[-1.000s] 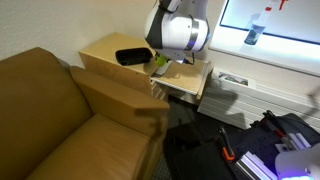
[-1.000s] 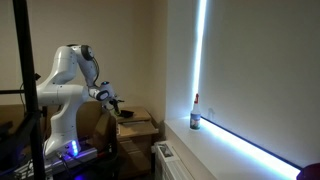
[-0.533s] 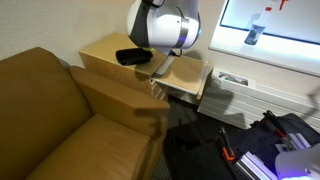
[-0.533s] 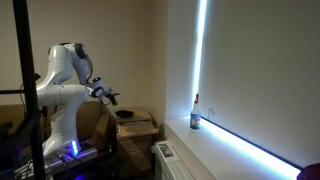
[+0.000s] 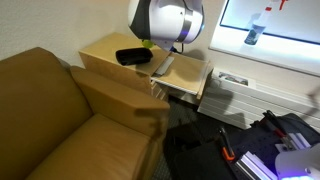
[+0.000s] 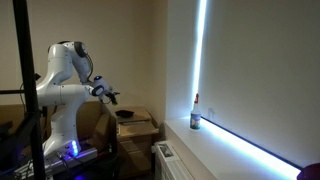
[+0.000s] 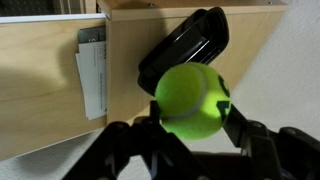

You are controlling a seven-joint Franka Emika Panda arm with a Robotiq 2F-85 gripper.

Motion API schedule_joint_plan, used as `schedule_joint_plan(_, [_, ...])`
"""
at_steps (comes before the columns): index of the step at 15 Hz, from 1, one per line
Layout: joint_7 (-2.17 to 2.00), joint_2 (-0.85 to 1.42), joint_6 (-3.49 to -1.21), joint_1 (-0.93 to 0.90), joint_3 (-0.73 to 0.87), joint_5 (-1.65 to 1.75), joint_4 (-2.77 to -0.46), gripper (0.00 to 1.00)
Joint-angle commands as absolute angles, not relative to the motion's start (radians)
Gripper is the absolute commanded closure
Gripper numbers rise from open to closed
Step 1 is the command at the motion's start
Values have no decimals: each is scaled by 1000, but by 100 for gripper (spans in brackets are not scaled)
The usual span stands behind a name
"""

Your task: Put the green ball on the black dish and then close the sliding drawer

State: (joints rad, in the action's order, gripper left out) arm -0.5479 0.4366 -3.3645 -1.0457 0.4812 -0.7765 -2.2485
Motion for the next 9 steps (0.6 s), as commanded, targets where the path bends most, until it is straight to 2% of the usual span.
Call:
schedule_joint_plan(1, [-593, 439, -3327, -996, 473, -793, -2212, 61])
schedule_joint_plan(4, [-648, 365, -3312, -885, 401, -773, -2227, 61])
schedule_joint_plan(5, [-610, 313, -3284, -776, 294, -782, -2218, 61])
schedule_joint_plan(9, [-566, 259, -3120, -502, 58, -817, -2132, 61])
